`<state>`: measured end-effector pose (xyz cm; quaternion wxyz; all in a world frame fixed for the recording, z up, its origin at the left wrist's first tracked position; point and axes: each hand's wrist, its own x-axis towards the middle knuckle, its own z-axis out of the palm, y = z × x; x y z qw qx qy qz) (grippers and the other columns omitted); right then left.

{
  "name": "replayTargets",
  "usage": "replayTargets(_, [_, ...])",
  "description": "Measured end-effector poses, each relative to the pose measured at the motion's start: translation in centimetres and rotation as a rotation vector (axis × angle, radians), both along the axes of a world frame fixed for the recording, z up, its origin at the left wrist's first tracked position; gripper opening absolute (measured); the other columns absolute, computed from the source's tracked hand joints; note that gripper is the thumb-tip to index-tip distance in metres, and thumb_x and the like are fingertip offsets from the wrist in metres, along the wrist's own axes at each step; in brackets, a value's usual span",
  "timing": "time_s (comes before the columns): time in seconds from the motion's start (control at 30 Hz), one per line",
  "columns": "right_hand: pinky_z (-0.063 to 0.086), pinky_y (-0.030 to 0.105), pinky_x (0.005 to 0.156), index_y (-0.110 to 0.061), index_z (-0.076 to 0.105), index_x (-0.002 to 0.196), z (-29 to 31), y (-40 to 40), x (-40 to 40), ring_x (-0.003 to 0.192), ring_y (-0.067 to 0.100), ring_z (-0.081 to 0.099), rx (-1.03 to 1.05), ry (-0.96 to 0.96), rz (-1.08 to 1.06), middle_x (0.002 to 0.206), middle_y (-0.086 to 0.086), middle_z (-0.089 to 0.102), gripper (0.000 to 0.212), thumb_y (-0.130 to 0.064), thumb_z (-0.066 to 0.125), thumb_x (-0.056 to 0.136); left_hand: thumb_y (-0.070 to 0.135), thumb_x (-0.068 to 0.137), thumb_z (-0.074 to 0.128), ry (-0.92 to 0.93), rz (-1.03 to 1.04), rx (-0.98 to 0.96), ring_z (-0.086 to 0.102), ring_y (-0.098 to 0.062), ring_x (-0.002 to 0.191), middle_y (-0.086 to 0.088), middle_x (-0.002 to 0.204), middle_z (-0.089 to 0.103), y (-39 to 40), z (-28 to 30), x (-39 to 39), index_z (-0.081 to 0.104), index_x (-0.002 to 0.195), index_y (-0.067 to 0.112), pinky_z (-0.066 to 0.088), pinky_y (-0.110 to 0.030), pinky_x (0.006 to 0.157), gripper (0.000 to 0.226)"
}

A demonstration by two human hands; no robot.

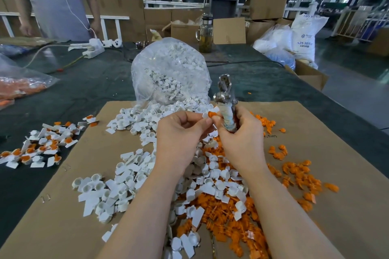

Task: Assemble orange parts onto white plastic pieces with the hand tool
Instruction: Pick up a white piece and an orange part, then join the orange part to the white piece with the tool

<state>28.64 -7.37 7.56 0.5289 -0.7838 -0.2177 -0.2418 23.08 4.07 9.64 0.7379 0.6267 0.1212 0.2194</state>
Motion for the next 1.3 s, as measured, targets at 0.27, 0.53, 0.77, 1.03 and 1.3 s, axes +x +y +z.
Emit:
replayTargets(0.27, [0.042,0.017,0.052,-0.025,0.060,0.085,0.1,-0.1,0.0,0.065,0.004,0.057,-0.027,-0.002,-0.009,0.067,-0.014,0.059,0.013,-0.026,0.072,0.086,0.013,0.080,0.081,0.040,0.091,0.295,0.073,-0.009,0.068,0.006,0.068,0.074,-0.1,-0.2,0.1,0.072,0.074,0.020,0.060,-0.030,0.071,0.013])
replayTargets(0.53, [0.044,0.017,0.053,-0.031,0.058,0.082,0.4,-0.1,0.0,0.067,0.004,0.058,-0.010,0.015,0.048,0.066,-0.013,0.060,0.016,-0.024,0.072,0.087,0.017,0.080,0.082,0.037,0.115,0.279,0.073,-0.013,0.070,0.006,0.069,0.074,-0.1,-0.1,0.1,0.072,0.077,0.020,0.062,-0.033,0.072,0.010])
replayTargets(0.77, [0.043,0.017,0.056,-0.034,0.060,0.086,0.6,-0.3,0.3,0.066,0.002,0.058,-0.098,0.108,0.143,0.071,-0.013,0.061,0.016,-0.020,0.069,0.087,0.026,0.079,0.083,0.051,0.190,0.320,0.071,-0.019,0.069,0.007,0.067,0.073,0.0,-0.4,0.2,0.070,0.072,0.024,0.061,-0.040,0.070,0.015])
replayTargets(1.03, [0.048,0.019,0.065,-0.025,0.065,0.095,1.1,-2.0,0.6,0.071,0.002,0.061,-0.185,0.310,0.340,0.080,-0.010,0.065,0.009,-0.020,0.068,0.088,0.013,0.087,0.074,-0.002,0.153,0.218,0.074,-0.009,0.068,0.005,0.070,0.074,0.8,-0.4,0.6,0.067,0.081,0.014,0.059,-0.026,0.069,0.010])
replayTargets(1.3, [0.047,0.027,0.065,-0.025,0.063,0.094,1.2,-2.2,0.7,0.069,0.004,0.058,-0.387,0.350,0.431,0.079,-0.011,0.063,0.009,-0.026,0.069,0.088,0.004,0.088,0.070,-0.120,0.124,0.103,0.071,-0.005,0.063,0.004,0.066,0.070,1.2,0.0,0.3,0.065,0.083,0.008,0.051,-0.012,0.059,0.009])
